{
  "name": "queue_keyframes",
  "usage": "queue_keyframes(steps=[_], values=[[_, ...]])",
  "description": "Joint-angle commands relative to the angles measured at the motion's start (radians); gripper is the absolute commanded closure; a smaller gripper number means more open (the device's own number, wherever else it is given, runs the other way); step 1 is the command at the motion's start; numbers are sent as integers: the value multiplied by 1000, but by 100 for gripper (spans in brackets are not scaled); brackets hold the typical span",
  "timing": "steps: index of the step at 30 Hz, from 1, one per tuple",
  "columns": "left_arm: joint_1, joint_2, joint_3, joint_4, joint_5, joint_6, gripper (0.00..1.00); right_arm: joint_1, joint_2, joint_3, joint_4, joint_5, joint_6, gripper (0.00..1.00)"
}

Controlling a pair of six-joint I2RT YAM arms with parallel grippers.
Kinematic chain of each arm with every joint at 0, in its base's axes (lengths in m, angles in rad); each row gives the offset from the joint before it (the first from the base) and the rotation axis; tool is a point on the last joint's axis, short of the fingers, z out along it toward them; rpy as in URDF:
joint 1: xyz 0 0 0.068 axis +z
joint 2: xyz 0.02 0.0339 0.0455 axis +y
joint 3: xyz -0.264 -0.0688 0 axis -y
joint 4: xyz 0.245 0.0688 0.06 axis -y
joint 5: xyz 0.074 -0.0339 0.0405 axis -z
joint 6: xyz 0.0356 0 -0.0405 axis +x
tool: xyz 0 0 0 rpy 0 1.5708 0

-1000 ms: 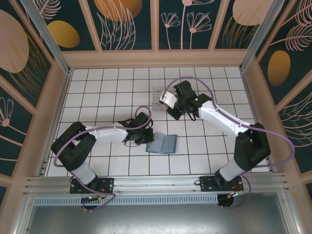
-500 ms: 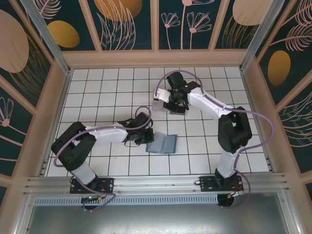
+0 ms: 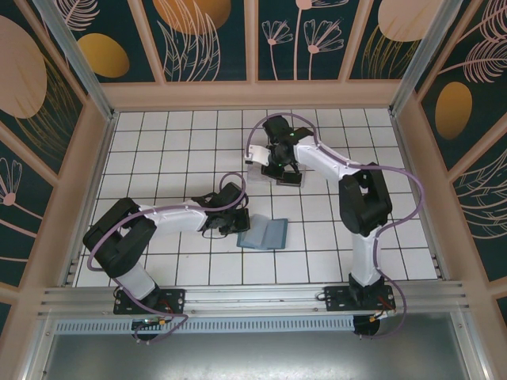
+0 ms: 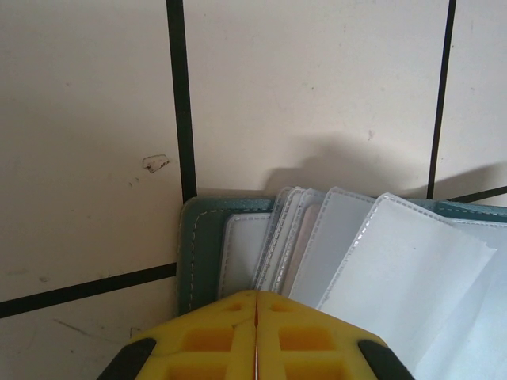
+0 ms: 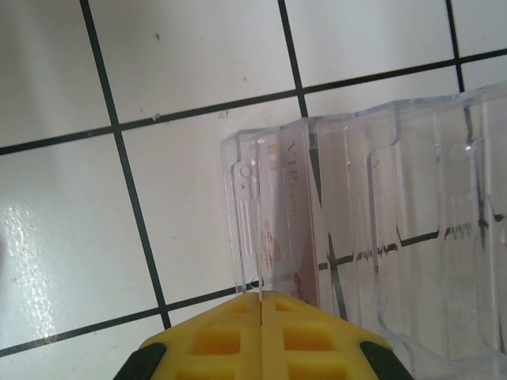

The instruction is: Take the credit cards out of the card holder

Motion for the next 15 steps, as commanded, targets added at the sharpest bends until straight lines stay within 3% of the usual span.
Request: queue_keyframes(steps=[1,15], values=[[1,11,-22,-24,-7,-7,92,-5,35,47,-63,36,-30,100],[1,11,-12,-33,-10,-13,92,-2,90,88,-109,66,-35,100]])
